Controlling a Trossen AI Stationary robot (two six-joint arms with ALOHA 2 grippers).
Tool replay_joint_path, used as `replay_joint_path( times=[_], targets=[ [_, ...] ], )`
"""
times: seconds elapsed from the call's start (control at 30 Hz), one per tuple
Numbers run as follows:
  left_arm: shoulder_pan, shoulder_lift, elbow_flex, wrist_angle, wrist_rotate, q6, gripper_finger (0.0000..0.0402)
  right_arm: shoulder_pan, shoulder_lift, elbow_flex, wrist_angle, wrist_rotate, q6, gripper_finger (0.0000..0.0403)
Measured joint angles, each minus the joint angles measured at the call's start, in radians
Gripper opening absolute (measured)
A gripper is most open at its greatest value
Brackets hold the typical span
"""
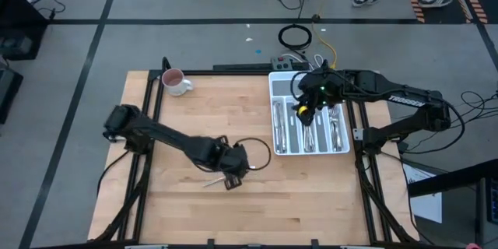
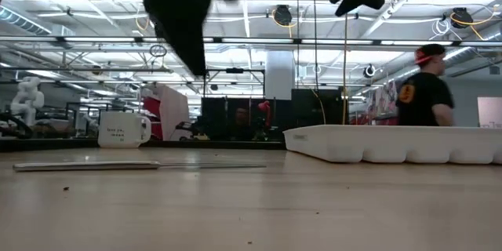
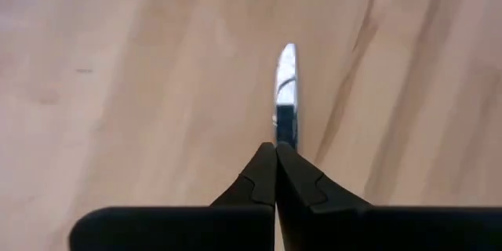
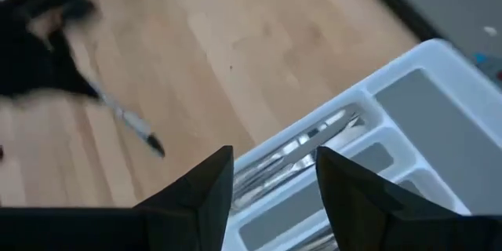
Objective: Sort silverware
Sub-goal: Put the knife in the left section of the silverware tray
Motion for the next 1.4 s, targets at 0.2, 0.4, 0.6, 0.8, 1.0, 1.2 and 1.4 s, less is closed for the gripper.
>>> replay_joint_path(
  times=[0.2,0.4,0.6,0.8,1.0,1.2,1.4],
  targets=[
    [-0.108,-0.248,0.008,-0.216,-0.027,-0.157,0.0000,0.068,0.081,-0.011,0.020,0.001,-0.123,0.0178],
    [-0.279,-0.368,-0.134,-0.307,-0.007,-0.455,0.0040,0.137,0.249,-0.014,0.092,0.003,-0.173,0.0175],
    [-0.308,-0.314,-0.272,-0.140,0.011,-0.526,0.0140,0.162,0.377,-0.014,0.119,0.004,-0.208,0.0182],
    [-0.194,-0.169,-0.292,-0.044,-0.032,-0.488,0.0207,0.163,0.405,-0.014,0.108,0.004,-0.220,0.0182],
    [-0.127,-0.028,-0.291,0.204,0.123,-0.284,0.0214,0.169,0.385,-0.014,0.103,0.006,-0.217,0.0182],
    [-0.098,0.020,-0.291,0.219,0.108,-0.212,0.0214,0.182,0.382,-0.014,0.088,0.006,-0.204,0.0183],
    [-0.073,0.061,-0.291,0.224,0.119,-0.102,0.0215,0.181,0.382,-0.014,0.083,0.006,-0.205,0.0183]
  ],
)
